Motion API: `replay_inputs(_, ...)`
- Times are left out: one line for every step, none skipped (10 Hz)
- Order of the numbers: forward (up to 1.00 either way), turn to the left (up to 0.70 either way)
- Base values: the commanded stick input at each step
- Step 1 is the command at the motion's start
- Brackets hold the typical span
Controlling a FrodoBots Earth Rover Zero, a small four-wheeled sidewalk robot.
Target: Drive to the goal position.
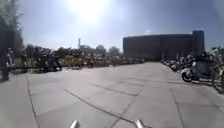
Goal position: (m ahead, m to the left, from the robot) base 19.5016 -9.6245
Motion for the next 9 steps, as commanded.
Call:
replay_inputs(0.00, 0.00)
replay_inputs(0.00, 0.00)
replay_inputs(0.00, 0.00)
replay_inputs(0.00, 0.00)
replay_inputs(0.47, 0.00)
replay_inputs(0.85, 0.00)
replay_inputs(0.85, 0.00)
replay_inputs(0.85, 0.00)
replay_inputs(0.85, 0.00)
